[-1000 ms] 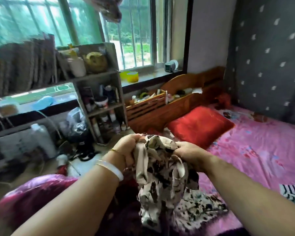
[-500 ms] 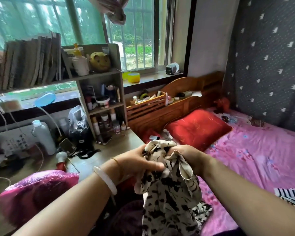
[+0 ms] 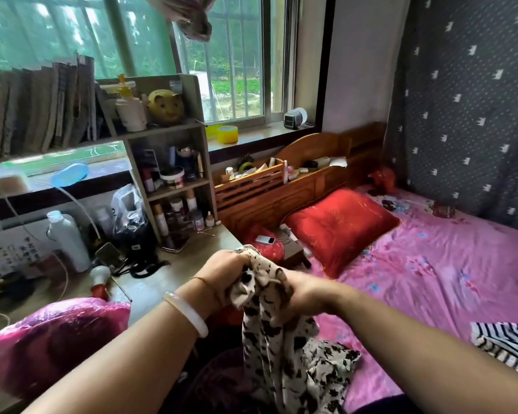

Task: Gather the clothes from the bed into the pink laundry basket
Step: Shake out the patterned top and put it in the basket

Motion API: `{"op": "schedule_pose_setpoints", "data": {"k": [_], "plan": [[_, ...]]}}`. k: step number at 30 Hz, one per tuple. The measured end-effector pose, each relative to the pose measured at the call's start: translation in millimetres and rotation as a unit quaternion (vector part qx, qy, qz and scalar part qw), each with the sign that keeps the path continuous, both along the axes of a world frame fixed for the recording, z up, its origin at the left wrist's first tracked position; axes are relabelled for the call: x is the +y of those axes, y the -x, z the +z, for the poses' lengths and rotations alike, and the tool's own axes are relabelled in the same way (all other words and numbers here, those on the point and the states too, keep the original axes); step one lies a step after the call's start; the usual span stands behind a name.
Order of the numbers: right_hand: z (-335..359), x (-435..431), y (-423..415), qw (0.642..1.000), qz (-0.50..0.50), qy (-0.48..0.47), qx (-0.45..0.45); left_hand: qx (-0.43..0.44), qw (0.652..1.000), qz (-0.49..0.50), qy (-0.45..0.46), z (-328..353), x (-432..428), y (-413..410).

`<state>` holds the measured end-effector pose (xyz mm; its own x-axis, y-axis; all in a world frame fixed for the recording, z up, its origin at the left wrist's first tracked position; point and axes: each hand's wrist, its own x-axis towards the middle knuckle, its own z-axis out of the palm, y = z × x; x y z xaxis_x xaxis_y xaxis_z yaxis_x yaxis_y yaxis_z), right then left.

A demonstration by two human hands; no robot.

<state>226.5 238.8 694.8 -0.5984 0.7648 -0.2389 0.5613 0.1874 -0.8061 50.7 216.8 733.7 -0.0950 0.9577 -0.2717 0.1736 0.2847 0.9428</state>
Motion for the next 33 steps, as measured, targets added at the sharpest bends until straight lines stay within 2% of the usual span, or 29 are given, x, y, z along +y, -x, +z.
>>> {"op": "schedule_pose_setpoints", "data": {"k": [2, 5, 6, 8, 9, 12, 14, 16, 20, 23, 25, 28, 31, 33], "plan": [[-9.1, 4.0, -1.1, 0.994, -0.089, -0.052, 0.029, 0.004, 1.000, 0.012, -0.027, 3.8, 4.4, 6.9], [-6.0, 21.8, -13.6, 0.970, -0.214, -0.067, 0.093, 0.108, 0.992, -0.020, -0.068, 10.0, 5.6, 20.1], [-2.0, 26.5, -17.6, 0.968, -0.225, -0.073, 0.084, 0.179, 0.981, -0.031, -0.065, 10.7, 4.7, 22.7], [6.6, 29.6, -20.9, 0.968, -0.228, -0.089, 0.054, 0.337, 0.938, -0.055, -0.053, 7.2, 2.2, 26.1], [12.2, 26.7, -20.0, 0.969, -0.224, -0.097, 0.050, 0.384, 0.920, -0.060, -0.043, 3.0, 1.6, 27.0], [18.1, 25.7, -15.8, 0.971, -0.212, -0.092, 0.058, 0.429, 0.900, -0.070, -0.028, -5.0, -3.7, 23.6], [22.1, 24.2, -14.4, 0.976, -0.199, -0.079, 0.048, 0.396, 0.916, -0.059, -0.025, -7.6, -4.8, 20.9], [28.6, 21.8, -18.2, 0.979, -0.188, -0.076, 0.024, 0.326, 0.945, -0.031, -0.023, -9.8, -1.4, 23.2], [38.7, 12.9, -29.1, 0.980, -0.162, -0.101, -0.049, 0.091, 0.996, -0.003, -0.009, -9.2, 4.2, 27.4], [41.4, 1.2, -25.7, 0.984, -0.102, -0.131, -0.061, -0.044, 0.999, -0.002, 0.003, -1.4, 3.1, 12.6], [40.9, -4.3, -16.1, 0.985, -0.066, -0.143, -0.066, -0.057, 0.998, -0.026, 0.004, 3.6, 3.3, -1.5], [38.0, -6.0, -7.5, 0.983, -0.084, -0.159, -0.047, -0.049, 0.997, -0.054, -0.008, 13.7, 2.5, -17.0], [34.8, -6.3, -15.7, 0.991, -0.102, -0.063, 0.065, -0.067, 0.995, -0.075, 0.007, 19.4, 2.1, -15.5], [37.2, -9.7, -21.4, 0.992, -0.092, -0.016, 0.088, -0.080, 0.995, -0.065, 0.013, 19.4, 3.8, -7.2]]}}
